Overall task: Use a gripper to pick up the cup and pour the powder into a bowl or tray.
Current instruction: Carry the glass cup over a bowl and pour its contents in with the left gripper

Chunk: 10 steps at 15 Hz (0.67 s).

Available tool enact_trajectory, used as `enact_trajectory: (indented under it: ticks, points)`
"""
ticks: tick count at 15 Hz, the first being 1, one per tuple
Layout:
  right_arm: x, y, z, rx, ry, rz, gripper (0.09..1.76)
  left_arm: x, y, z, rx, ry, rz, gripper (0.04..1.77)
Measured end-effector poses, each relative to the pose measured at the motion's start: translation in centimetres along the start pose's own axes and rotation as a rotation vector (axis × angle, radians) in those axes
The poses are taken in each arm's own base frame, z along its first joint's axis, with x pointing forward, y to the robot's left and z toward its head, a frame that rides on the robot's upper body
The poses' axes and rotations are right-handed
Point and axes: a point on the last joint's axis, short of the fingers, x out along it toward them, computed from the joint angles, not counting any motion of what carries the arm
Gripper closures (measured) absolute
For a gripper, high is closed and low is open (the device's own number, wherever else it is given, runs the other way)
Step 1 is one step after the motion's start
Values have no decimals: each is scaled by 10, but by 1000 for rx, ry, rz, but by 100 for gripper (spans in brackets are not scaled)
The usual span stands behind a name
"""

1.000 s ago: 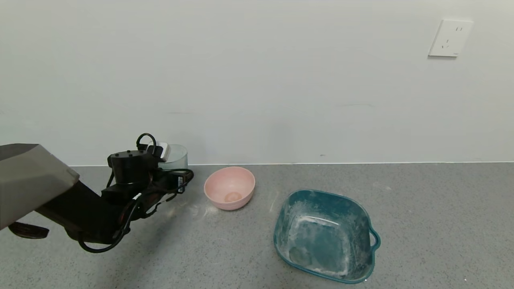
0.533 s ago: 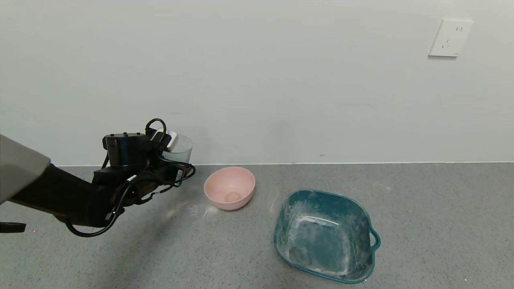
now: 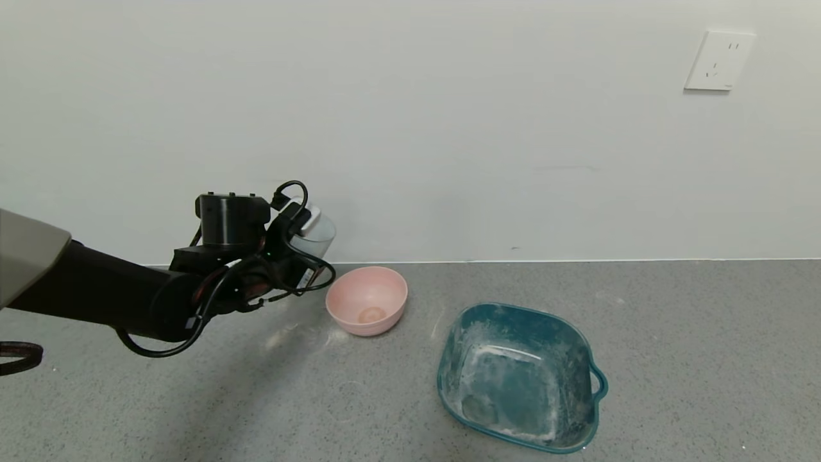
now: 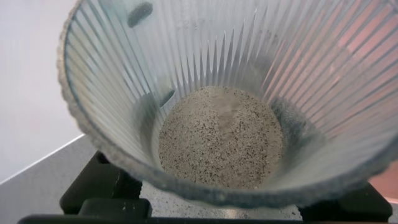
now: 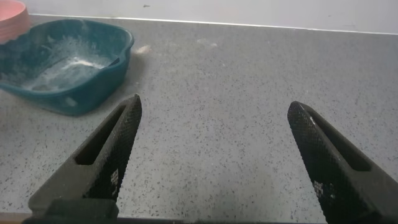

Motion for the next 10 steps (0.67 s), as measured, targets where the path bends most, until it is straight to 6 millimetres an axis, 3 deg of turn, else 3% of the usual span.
enact_trajectory:
  ticks: [6,10]
  points:
    - [0,0,0,0,0,0,14,-7,-25,34,151,10,6,51]
    - [0,0,0,0,0,0,14,-7,-31,39,224,44,0,51]
